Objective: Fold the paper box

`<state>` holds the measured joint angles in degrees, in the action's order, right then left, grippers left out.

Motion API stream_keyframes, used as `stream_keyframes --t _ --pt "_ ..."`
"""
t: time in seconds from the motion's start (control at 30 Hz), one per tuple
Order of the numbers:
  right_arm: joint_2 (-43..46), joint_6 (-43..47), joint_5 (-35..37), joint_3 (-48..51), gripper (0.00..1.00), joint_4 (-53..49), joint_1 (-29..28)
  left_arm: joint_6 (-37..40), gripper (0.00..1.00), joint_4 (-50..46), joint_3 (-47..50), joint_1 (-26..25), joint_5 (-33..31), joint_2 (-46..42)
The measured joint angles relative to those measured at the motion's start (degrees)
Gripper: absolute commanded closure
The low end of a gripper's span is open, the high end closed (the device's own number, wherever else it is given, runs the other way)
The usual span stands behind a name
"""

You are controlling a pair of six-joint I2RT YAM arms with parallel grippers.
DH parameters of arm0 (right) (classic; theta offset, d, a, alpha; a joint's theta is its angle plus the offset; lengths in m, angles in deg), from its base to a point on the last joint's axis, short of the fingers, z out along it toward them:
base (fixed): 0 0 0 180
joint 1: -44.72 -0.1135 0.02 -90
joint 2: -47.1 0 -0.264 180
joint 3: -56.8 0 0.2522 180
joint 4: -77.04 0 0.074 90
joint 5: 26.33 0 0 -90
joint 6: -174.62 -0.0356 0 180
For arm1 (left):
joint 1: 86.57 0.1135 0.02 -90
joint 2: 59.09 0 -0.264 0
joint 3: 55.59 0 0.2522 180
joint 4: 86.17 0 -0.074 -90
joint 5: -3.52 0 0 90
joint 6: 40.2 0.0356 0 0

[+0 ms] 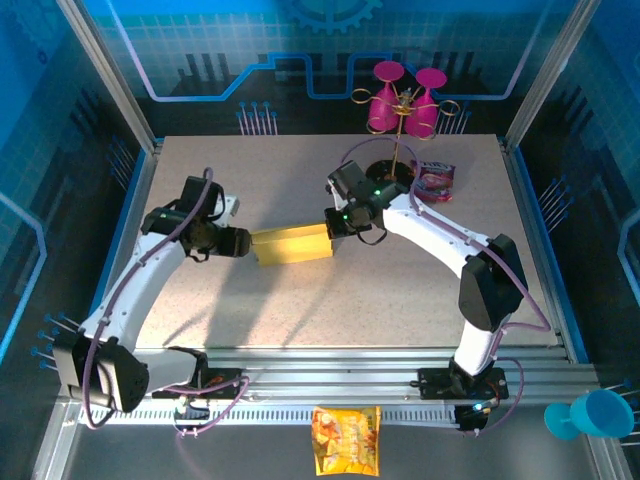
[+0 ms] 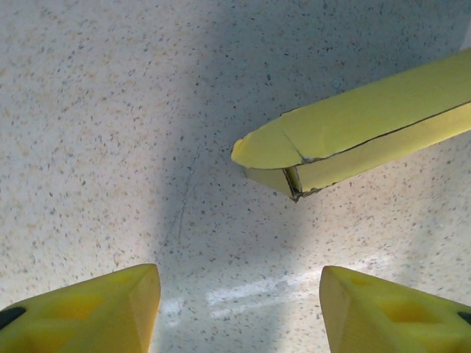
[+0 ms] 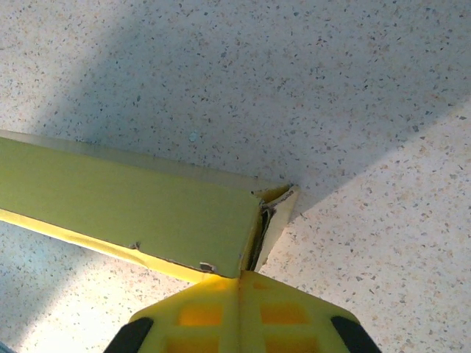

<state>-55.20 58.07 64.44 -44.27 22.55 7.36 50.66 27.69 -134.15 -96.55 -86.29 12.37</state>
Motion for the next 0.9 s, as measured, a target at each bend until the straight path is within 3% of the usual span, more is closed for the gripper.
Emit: stream_keyframes --t 0.5,0.73,0.9 --pt "-1.2 0.0 -1.8 -1.3 1.00 -0.7 0.8 7.7 0.44 4.3 -3.5 -3.6 -4.0 9.1" --pt "-1.2 0.0 -2.7 -1.3 1.00 -0.7 1.1 8.9 0.60 4.9 -3.7 -3.9 -4.3 9.1" --pt "-1.2 0.0 -2.8 -1.3 1.00 -0.7 1.1 9.7 0.57 4.9 -3.7 -4.1 -4.2 9.1"
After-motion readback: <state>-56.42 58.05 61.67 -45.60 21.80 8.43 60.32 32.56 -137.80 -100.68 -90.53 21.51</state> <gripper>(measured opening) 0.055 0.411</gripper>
